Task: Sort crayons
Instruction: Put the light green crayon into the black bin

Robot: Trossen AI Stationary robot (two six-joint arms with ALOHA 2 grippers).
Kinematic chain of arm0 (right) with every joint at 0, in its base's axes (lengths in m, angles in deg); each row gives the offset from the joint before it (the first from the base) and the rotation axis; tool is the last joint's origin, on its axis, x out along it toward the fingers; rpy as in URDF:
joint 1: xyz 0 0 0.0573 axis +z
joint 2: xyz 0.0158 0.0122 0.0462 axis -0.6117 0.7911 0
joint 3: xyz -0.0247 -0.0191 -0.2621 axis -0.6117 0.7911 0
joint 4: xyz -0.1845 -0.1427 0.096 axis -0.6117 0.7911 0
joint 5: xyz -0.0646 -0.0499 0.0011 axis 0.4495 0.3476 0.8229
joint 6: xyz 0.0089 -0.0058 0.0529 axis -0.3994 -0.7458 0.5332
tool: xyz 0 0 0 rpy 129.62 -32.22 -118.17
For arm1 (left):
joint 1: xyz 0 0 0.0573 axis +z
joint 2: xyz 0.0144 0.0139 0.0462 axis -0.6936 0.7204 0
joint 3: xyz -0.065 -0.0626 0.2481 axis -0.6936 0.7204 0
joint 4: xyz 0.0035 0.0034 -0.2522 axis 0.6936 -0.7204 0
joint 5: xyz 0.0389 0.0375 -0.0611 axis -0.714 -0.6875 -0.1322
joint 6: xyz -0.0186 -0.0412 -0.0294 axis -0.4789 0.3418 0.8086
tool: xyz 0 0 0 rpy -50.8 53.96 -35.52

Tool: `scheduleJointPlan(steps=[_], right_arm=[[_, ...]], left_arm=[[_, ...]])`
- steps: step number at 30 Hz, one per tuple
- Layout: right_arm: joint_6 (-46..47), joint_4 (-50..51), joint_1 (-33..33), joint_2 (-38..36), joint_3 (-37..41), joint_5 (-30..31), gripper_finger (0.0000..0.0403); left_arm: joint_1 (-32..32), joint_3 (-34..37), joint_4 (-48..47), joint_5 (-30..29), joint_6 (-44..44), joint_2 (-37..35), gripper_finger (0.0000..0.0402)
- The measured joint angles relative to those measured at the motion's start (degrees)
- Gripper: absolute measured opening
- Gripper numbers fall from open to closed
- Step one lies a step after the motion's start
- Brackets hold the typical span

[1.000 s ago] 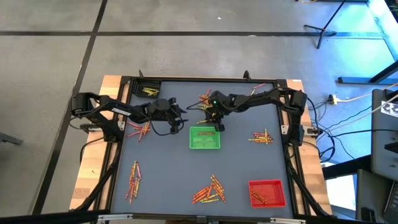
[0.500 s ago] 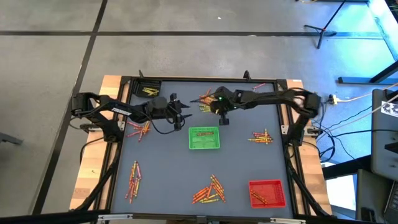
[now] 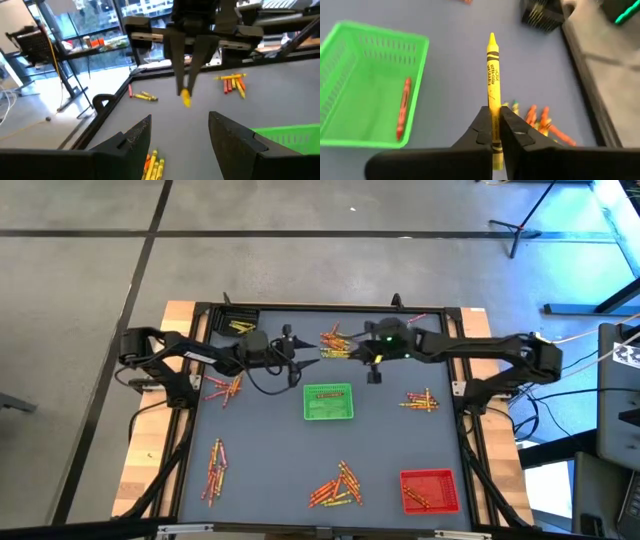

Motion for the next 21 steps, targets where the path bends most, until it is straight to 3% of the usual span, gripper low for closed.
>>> scheduleJointPlan(steps=[8, 15, 21], right_arm=[[2.8, -24.5, -2.0, -0.6, 8.1, -10.5, 0.0009], [3.1, -29.0, -1.9, -0.2, 8.3, -12.3, 0.0009], [2.8, -29.2, -1.1, -0.2, 8.3, -13.2, 0.0006]], left_arm=[[-0.6, -5.4, 7.5, 3.7, 0.2, 8.5, 0.0181], [-1.4, -12.3, 8.7, 4.5, 2.6, 11.4, 0.0181], [-2.8, -13.7, 7.9, 4.8, 2.0, 11.4, 0.0179]])
